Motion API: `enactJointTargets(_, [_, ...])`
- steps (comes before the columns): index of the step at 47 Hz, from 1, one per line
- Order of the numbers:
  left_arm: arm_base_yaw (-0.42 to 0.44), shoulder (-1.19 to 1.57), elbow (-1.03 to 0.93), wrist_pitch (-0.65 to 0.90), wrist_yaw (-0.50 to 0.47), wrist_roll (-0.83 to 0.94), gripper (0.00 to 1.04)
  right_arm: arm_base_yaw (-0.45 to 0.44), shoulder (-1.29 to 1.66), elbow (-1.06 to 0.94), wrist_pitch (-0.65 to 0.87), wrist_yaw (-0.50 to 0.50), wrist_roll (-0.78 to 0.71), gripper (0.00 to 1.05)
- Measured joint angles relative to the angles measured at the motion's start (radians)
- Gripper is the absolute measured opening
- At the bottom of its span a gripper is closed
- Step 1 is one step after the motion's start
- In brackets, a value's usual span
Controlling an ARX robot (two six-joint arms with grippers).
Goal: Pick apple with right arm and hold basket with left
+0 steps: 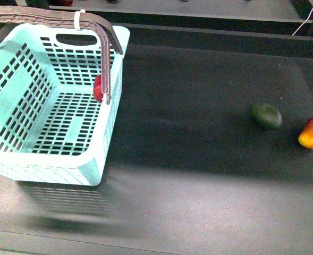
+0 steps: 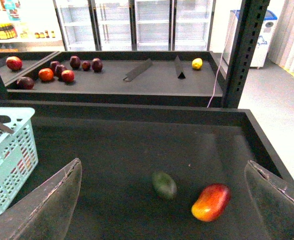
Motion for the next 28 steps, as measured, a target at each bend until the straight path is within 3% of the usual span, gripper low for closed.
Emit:
enactJointTargets(21, [0.000, -0.110, 0.000, -0.110, 0.000, 0.000, 0.03, 0.000, 0.000, 0.000, 0.000, 0.000, 0.000, 0.96])
enactJointTargets(25, [0.000, -0.235, 0.000, -0.267, 0.000, 0.000, 0.03, 0.000, 0.000, 0.000, 0.000, 0.000, 0.000, 0.96])
enactJointTargets(28, [0.000, -0.277, 0.000, -0.283, 0.000, 0.000, 0.03, 0.000, 0.000, 0.000, 0.000, 0.000, 0.000, 0.96])
